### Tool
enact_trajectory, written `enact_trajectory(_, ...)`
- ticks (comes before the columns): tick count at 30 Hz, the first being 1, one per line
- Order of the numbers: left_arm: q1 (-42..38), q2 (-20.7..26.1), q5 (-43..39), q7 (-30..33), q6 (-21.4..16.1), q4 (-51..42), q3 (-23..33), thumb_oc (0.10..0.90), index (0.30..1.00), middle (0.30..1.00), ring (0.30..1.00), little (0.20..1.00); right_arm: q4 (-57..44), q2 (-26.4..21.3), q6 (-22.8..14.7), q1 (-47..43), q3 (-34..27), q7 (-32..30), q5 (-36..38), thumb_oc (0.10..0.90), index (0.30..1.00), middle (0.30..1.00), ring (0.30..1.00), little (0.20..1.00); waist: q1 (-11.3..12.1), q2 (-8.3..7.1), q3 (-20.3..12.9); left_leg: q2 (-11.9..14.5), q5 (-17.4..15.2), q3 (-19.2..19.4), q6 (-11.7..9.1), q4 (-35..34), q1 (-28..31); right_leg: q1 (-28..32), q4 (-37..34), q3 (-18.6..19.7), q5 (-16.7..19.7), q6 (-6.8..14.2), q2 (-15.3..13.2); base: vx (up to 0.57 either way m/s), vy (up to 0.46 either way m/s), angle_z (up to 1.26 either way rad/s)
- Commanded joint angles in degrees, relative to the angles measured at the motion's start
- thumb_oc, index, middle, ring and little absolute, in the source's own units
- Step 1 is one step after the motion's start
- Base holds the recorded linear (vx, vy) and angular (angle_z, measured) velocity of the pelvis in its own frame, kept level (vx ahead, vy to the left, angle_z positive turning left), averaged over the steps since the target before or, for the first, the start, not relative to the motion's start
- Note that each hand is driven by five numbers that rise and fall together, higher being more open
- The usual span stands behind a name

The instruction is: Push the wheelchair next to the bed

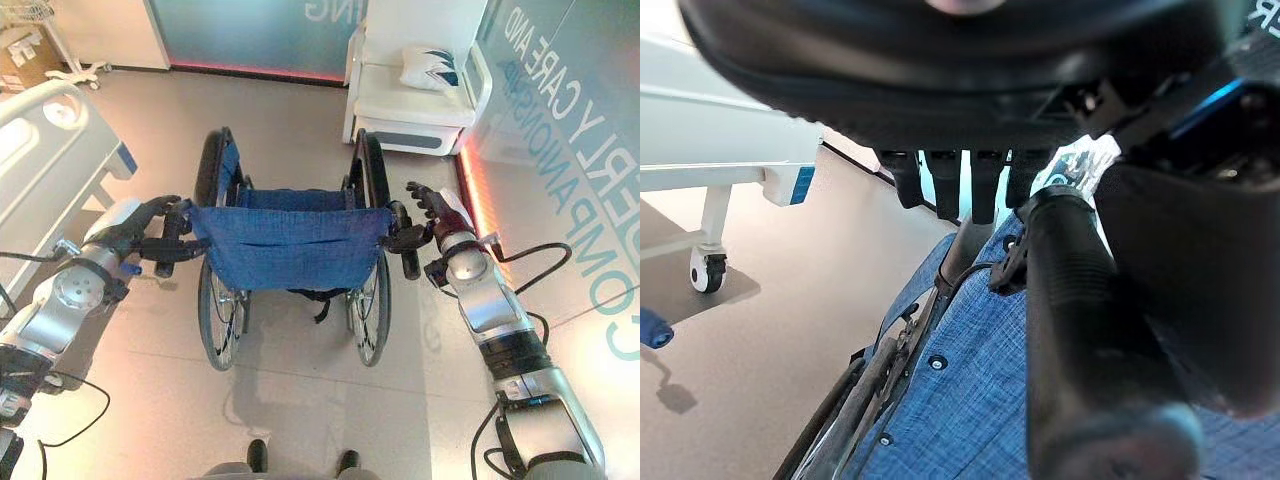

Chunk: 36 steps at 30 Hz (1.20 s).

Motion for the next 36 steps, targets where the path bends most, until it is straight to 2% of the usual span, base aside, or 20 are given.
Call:
enact_trajectory(1,-4.57,6.64,5.30,-1.79,4.79,7.24,1.91,0.800,0.900,0.900,0.900,0.900,10.58,-9.74,10.14,0.60,0.61,2.76,-13.76,0.800,0.900,0.900,0.900,0.900,-1.42,2.07,0.03,-1.44,-4.24,0.69,1.89,2.26,-0.11,-3.20,5.35,1.04,-1.04,-2.25,3.54,-0.04,-0.002,0.02)
enact_trajectory(3,-5.14,7.02,5.83,-2.91,5.39,7.55,1.66,0.800,0.900,0.900,0.900,0.900,10.91,-9.83,11.15,-0.14,1.27,5.41,-15.09,0.800,0.900,0.900,0.900,0.900,-1.40,2.06,0.19,-1.44,-4.22,0.73,1.88,2.27,-0.21,-3.28,5.36,1.11,-1.02,-2.26,3.56,-0.02,-0.003,0.00)
enact_trajectory(4,-6.15,7.63,6.64,-4.91,6.47,8.22,0.87,0.800,0.900,0.900,0.900,0.900,12.14,-9.84,13.52,-1.20,3.08,10.53,-16.81,0.800,0.900,0.900,0.900,0.900,-1.28,1.94,0.34,-1.47,-4.20,0.76,1.87,2.29,-0.34,-3.42,5.44,1.10,-1.01,-2.30,3.60,0.00,0.000,0.00)
enact_trajectory(7,-8.59,8.29,8.30,-8.90,9.55,9.86,-1.52,0.800,0.900,0.900,0.900,0.900,14.94,-9.94,16.28,-3.32,6.08,18.14,-18.72,0.800,0.900,0.900,0.900,0.900,-1.02,1.68,0.24,-1.52,-4.20,0.64,1.90,2.30,-0.55,-3.46,5.39,1.03,-1.03,-2.41,3.65,-0.02,-0.012,0.00)
enact_trajectory(8,-9.44,8.40,8.98,-9.92,10.56,10.41,-2.25,0.800,0.900,0.900,0.900,0.900,15.79,-10.06,16.37,-3.95,6.93,18.63,-18.06,0.800,0.900,0.900,0.900,0.900,-0.95,1.63,0.21,-1.51,-4.15,0.56,1.87,2.28,-0.54,-3.42,5.34,0.95,-0.96,-2.42,3.66,0.00,0.000,0.00)
enact_trajectory(13,-14.95,8.40,10.83,-15.07,16.04,16.27,-7.79,0.800,0.900,0.900,0.900,0.900,21.17,-9.65,16.17,-9.62,12.40,17.80,-11.63,0.800,0.900,0.900,0.900,0.900,-0.59,1.41,-0.16,-1.69,-4.18,0.15,1.88,2.62,-0.59,-3.15,5.28,0.81,-0.86,-2.55,3.65,0.00,0.000,0.00)
enact_trajectory(19,-23.77,4.55,12.13,-20.33,24.41,27.65,-14.38,0.800,0.900,0.900,0.900,0.900,29.46,-6.76,14.74,-19.12,19.06,18.51,-8.84,0.800,0.900,0.900,0.900,0.900,-0.45,1.47,-0.75,-1.82,-4.38,-0.18,1.76,3.38,-0.56,-2.71,5.00,0.76,-0.73,-2.67,3.57,0.00,0.000,0.00)
enact_trajectory(23,-27.80,0.72,3.77,-15.94,28.27,33.68,-15.27,0.800,0.900,0.900,0.900,0.900,35.68,-3.49,12.94,-23.80,21.58,18.03,-5.00,0.800,0.900,0.900,0.900,0.900,-0.25,1.47,-1.21,-1.90,-4.42,-0.51,1.60,3.52,-0.43,-2.26,4.66,0.82,-0.79,-2.74,3.54,0.00,0.000,0.00)
enact_trajectory(25,-28.72,-1.07,-1.90,-13.41,30.63,35.17,-14.82,0.800,0.900,0.900,0.900,0.900,37.04,-2.05,12.93,-24.69,22.26,17.17,-3.91,0.800,0.900,0.900,0.900,0.900,-0.24,1.44,-1.44,-1.92,-4.44,-0.50,1.49,3.59,-0.41,-2.09,4.50,0.78,-0.84,-2.80,3.55,0.00,0.000,0.00)
enact_trajectory(28,-29.03,-2.61,-5.86,-10.99,33.07,36.59,-13.93,0.800,0.900,0.900,0.900,0.900,37.85,-1.04,13.35,-25.57,22.57,17.57,-4.13,0.800,0.900,0.900,0.900,0.900,-0.25,1.44,-1.53,-1.89,-4.32,-0.51,1.30,3.65,-0.52,-2.03,4.39,0.73,-0.81,-2.80,3.49,0.00,0.000,0.00)
enact_trajectory(32,-28.85,-4.49,-3.83,-11.86,35.67,38.47,-13.72,0.800,0.900,0.900,0.900,0.900,38.17,0.11,13.77,-26.02,22.95,17.48,-3.71,0.800,0.900,0.900,0.900,0.900,-0.32,1.43,-1.28,-1.83,-4.20,-0.55,1.20,3.80,-0.79,-2.22,4.50,0.80,-0.86,-2.83,3.42,0.00,0.000,0.00)
enact_trajectory(36,-29.21,-5.21,-0.59,-12.06,32.58,39.13,-14.66,0.800,0.900,0.900,0.900,0.900,38.53,0.70,13.49,-26.51,23.37,17.41,-2.48,0.800,0.900,0.900,0.900,0.900,-0.39,1.37,-1.12,-1.87,-4.13,-0.52,1.14,3.76,-0.65,-2.11,4.47,0.81,-0.81,-2.91,3.48,0.00,0.000,0.00)
